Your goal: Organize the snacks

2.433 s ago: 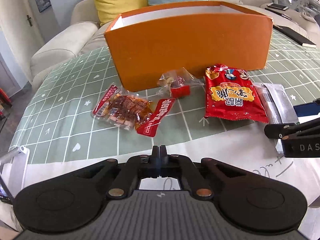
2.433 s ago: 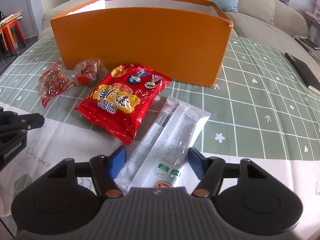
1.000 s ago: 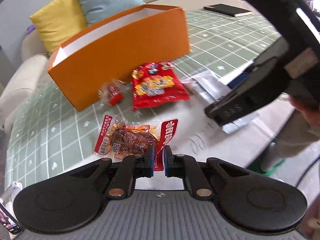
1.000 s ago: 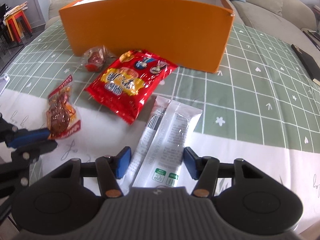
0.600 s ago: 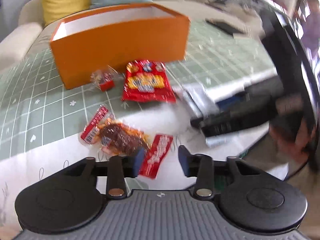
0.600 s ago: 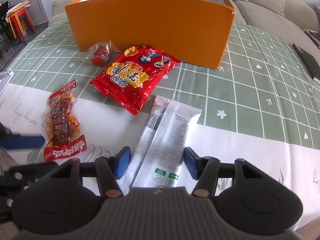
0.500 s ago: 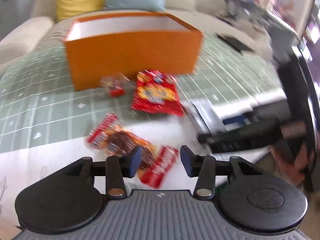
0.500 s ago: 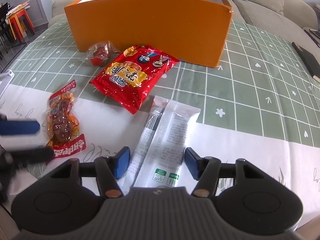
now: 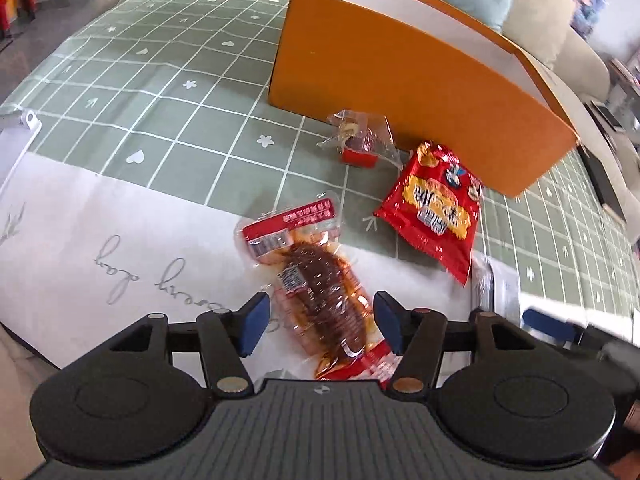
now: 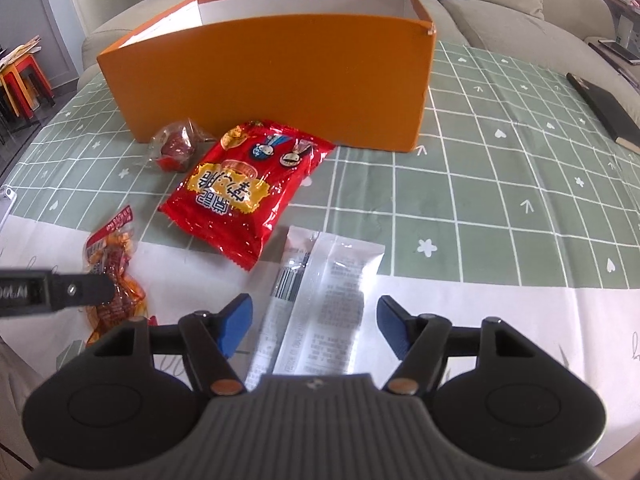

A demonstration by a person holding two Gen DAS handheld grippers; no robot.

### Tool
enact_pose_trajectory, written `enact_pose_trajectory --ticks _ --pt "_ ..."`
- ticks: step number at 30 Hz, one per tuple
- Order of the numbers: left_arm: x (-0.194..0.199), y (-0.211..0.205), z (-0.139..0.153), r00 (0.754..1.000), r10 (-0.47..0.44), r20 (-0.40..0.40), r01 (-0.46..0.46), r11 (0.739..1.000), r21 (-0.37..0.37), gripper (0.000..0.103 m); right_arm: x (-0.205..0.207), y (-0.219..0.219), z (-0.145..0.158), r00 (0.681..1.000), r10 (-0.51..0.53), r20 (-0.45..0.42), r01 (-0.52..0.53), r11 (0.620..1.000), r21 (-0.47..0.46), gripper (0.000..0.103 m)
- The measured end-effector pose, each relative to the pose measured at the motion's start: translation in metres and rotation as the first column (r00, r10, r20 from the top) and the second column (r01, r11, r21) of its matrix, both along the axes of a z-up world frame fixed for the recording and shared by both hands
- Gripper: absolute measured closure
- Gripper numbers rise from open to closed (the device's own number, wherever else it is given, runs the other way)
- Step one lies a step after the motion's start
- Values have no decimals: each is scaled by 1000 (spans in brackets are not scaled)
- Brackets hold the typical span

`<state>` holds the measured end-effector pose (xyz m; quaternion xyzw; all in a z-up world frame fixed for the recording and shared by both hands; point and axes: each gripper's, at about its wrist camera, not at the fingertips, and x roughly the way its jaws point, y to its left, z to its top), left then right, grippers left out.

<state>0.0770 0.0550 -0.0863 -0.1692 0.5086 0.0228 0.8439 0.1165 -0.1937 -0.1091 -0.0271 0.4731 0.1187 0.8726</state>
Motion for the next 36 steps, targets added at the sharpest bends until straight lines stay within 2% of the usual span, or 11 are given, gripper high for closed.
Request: enact_pose_trajectory --ticks 4,11,13,18,22,24,25,27,29,33,36 --pt "10 -4 -2 999 43 -13 -43 999 -9 25 2 1 -4 1000 1 -10 -1 1000 5 36" --pt "27 -24 -5 999 30 -11 -29 990 139 24 1 5 -6 1000 21 4 -21 1000 -9 36" --pt "30 -29 -9 1000 -22 -6 23 984 174 27 0 5 -6 1000 26 9 -26 1000 -11 36" --pt "28 -34 -10 983 -177 40 162 959 234 49 -3 10 -7 997 67 42 -64 995 -76 46" --pt "24 -32 -10 917 -396 40 378 897 229 50 -3 9 -7 996 74 41 -71 995 -66 47" --pt "21 -27 -9 904 -426 45 407 887 219 47 -3 9 -7 996 78 43 -75 995 -68 47" --pt "20 -23 -8 916 -399 48 380 900 215 46 -3 9 -7 996 78 43 -75 995 -68 47" --pt "17 -14 -6 945 -323 59 306 931 197 27 -3 9 -7 996 78 41 -75 995 -67 47" --pt "11 -11 -2 956 -280 83 262 948 179 19 -4 9 -7 996 78 41 -76 995 -67 46" --pt "6 -5 -1 995 -94 17 89 981 174 15 -4 9 -7 996 79 41 -76 995 -64 45" --pt "4 0 -4 1000 -8 -25 10 996 88 15 -4 10 -7 996 80 38 -78 995 -62 41"
